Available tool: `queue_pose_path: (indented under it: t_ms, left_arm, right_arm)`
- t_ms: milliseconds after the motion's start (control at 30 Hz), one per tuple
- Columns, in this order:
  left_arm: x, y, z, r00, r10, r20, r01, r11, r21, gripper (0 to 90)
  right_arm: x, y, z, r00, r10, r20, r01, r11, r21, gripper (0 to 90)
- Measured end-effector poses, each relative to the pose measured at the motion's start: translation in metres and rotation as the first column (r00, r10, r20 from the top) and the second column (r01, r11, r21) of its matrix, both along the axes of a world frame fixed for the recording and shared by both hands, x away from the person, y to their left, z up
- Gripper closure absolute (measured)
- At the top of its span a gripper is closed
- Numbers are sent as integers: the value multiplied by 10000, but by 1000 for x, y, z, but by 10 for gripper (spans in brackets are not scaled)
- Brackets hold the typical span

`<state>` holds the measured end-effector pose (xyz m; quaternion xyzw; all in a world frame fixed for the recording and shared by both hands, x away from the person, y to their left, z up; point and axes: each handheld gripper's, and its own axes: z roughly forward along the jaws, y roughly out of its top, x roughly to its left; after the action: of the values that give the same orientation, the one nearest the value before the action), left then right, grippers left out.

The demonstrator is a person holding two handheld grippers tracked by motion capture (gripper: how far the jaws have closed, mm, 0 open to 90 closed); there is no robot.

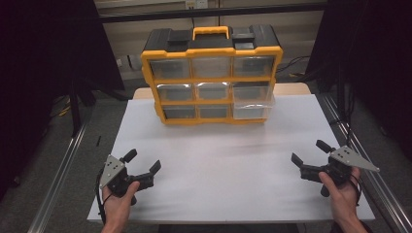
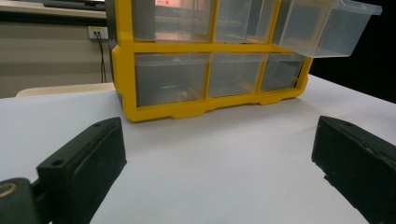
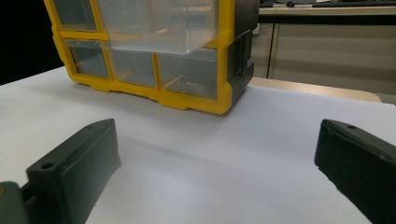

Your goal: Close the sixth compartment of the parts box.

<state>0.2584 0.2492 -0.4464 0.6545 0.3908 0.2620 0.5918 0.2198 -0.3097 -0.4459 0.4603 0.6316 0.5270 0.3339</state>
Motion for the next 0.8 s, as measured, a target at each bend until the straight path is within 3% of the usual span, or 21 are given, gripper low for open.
queue_pose_path:
  t_ms: [100,133,200,233,267,533,567,700,800]
  left_arm:
    - [0,-1,0,10000,-12,-73,14,9996,275,36]
    - [0,-3,-1,9999,149,-83,-149,9999,-13,36]
    - [0,-4,-1,9998,172,-90,-173,9998,-116,37]
    - [0,-4,-1,9999,71,-82,-72,10000,-58,38]
    - [0,-1,-1,9999,5,-105,-2,9996,283,38]
    - [1,0,-1,9998,19,-188,-8,9983,576,38]
    - [1,-3,-2,9997,171,-192,-170,9998,85,38]
    - [2,1,-3,9991,355,-209,-344,9980,532,38]
    - [3,1,-3,9993,285,-224,-277,9990,358,38]
  right_arm:
    - [0,0,0,10000,35,-8,-35,10000,24,0]
    - [0,1,0,10000,24,-3,-24,10000,43,0]
    - [-1,1,0,10000,35,-4,-35,10000,57,0]
    - [0,1,0,9999,124,24,-124,9999,28,0]
    - [0,1,0,9999,138,41,-138,9999,27,0]
    - [-1,5,0,9983,567,95,-567,9984,-26,0]
    - [0,7,0,9978,658,115,-658,9978,-49,0]
    - [2,11,-1,9961,884,0,-884,9959,-173,0]
    - [3,16,0,9953,970,27,-969,9952,-132,0]
